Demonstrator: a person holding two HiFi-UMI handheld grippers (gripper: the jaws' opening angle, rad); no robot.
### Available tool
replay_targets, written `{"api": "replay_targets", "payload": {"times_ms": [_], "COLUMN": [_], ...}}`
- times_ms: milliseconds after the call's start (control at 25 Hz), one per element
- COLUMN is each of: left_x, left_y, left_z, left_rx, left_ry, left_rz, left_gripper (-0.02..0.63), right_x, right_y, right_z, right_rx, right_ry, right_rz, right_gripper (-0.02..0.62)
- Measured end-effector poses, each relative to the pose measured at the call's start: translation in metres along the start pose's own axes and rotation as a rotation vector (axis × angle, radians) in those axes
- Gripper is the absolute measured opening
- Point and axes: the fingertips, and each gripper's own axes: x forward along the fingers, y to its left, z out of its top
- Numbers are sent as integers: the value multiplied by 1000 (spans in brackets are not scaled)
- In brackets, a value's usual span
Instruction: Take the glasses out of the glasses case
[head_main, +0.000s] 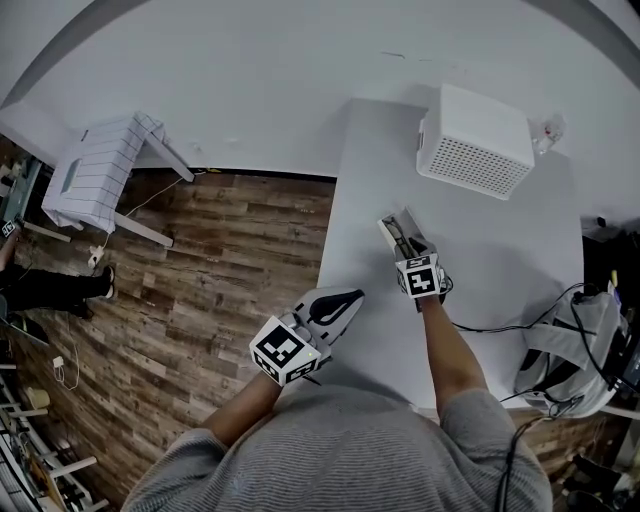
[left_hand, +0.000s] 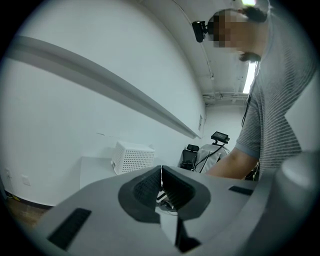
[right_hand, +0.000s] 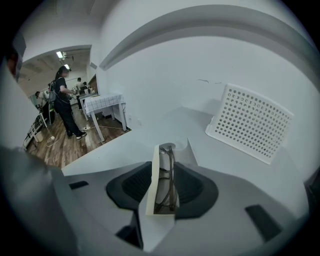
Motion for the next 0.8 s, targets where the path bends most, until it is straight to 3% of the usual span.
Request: {"api": "replay_targets", "payload": {"times_ms": [800], "left_x": [34], "left_y": [11], "left_z": [-10], "left_rx": [-22], "left_ry": [33], "left_rz": [-43], "left_gripper": [14], "right_x": [26], "right_y": [-14], "right_z": [-19], "right_rx": [2], "right_ry": [127], "right_rz": [-47], "right_gripper": [95]}}
